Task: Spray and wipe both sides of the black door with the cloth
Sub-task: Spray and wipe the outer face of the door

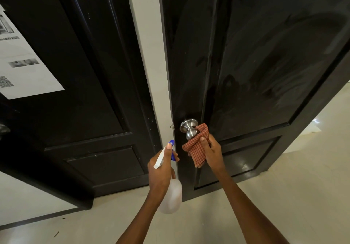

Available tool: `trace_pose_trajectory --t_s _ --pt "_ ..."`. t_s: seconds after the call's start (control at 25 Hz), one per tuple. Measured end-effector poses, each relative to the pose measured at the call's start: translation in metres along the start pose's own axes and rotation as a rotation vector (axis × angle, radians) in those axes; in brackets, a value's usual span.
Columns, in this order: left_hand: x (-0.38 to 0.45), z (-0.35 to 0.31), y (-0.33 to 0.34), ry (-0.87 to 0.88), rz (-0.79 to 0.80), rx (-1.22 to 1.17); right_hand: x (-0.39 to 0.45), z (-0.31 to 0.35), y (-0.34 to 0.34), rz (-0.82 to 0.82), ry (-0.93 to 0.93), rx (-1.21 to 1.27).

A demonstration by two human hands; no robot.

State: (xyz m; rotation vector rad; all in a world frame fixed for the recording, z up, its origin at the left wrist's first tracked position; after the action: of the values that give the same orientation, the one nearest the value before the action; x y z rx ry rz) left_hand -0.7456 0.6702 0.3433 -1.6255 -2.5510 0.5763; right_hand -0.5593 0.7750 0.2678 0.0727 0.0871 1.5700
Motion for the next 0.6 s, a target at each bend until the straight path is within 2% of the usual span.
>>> trace_pose_trajectory --t_s 0.16,0.4,0.6 --pt "0.003 -0.002 0.009 -0.034 0.003 -0.015 -0.002 0.002 0.012 0.065 -0.035 -0.065" --pt "-0.002 -0.016 0.019 0.03 0.018 0.011 0.012 0.002 -0.011 0.221 -0.049 -0.238" --pt "-0.005 -0.019 0.026 0.025 0.007 0.008 0.005 0.007 -0.004 0.164 -0.044 -0.233"
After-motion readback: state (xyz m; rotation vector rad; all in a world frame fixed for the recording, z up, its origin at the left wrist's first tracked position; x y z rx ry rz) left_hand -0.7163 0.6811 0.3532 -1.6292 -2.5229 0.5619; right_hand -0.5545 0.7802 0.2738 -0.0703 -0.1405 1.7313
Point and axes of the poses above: each hand's wrist, its own x-axis towards the middle knuckle, its own y-axis out of the palm, z = x × y, the point moved 4 cm from there along x, towards the middle knuckle, and after that the axes turned 11 degrees about x, right-handed, at the moved point
